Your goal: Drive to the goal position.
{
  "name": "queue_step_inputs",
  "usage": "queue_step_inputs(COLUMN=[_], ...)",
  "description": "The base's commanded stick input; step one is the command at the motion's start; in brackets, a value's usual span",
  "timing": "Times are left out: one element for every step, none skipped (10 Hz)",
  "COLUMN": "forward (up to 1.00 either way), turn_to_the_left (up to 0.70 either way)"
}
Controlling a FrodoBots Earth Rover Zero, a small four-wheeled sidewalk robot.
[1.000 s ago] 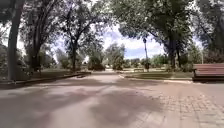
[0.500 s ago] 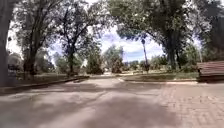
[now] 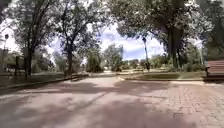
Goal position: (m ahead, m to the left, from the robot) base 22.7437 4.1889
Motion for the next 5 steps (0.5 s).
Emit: queue_step_inputs(forward=[0.85,0.85,0.85,0.85,0.85], turn_to_the_left=[0.00,0.00,0.00,0.00,0.00])
